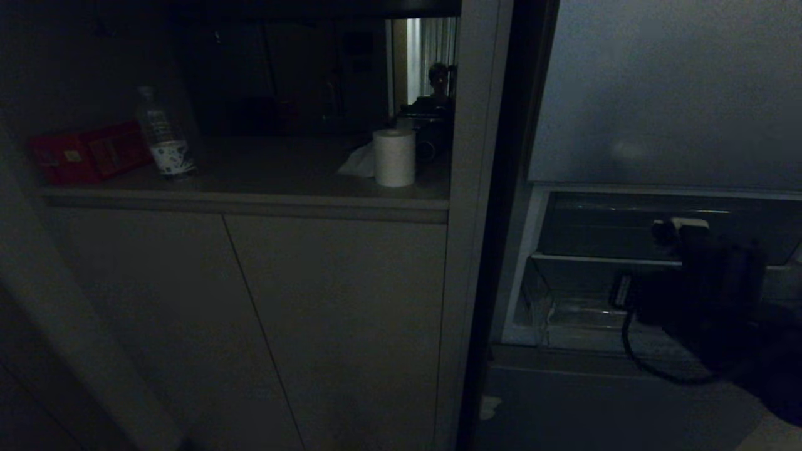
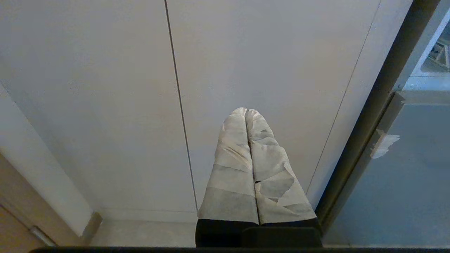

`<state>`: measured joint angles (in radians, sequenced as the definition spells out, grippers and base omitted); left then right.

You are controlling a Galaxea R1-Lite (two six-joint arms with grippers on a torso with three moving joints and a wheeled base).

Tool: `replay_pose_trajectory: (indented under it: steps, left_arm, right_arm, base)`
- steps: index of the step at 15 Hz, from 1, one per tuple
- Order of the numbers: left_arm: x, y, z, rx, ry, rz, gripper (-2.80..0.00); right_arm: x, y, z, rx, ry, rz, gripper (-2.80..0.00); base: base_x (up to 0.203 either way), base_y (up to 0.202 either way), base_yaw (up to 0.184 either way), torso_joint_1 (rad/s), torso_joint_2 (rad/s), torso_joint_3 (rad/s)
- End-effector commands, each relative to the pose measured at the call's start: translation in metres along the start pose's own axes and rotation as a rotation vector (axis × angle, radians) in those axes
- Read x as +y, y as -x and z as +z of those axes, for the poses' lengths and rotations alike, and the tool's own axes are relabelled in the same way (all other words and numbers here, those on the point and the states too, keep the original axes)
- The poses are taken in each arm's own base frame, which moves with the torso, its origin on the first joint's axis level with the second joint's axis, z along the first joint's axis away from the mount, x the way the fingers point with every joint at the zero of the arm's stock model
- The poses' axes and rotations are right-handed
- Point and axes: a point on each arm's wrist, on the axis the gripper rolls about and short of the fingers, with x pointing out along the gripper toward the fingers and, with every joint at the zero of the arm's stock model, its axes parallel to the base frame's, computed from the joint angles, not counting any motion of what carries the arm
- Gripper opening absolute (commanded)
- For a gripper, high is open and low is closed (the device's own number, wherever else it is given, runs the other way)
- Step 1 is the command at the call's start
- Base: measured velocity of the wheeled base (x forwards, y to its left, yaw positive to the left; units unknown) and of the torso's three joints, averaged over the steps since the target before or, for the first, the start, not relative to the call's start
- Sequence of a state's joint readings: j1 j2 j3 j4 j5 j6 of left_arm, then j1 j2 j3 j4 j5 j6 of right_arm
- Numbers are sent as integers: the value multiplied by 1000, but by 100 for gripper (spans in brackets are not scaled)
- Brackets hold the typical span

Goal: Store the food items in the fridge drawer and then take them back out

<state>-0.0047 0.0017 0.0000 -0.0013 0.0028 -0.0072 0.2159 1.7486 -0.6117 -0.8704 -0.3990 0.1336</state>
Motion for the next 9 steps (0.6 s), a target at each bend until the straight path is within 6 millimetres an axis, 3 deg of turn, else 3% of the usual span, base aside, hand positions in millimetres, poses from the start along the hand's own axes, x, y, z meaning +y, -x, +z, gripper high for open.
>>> replay_pose_trajectory:
  steps: [1,4,9]
  left_arm:
    - [0,0,0,0,0,0,-280]
    - [0,0,0,0,0,0,-280]
    - [0,0,0,0,0,0,-280]
  right_arm:
    - [-2,-4,19,32,5,-3,-280]
    - [-4,-20,22,87,13,-5,-280]
    - [-15,-67,12,137,2,-18,-280]
  base:
    - [0,0,0,0,0,0]
    - [0,0,0,0,0,0]
    - [0,0,0,0,0,0]
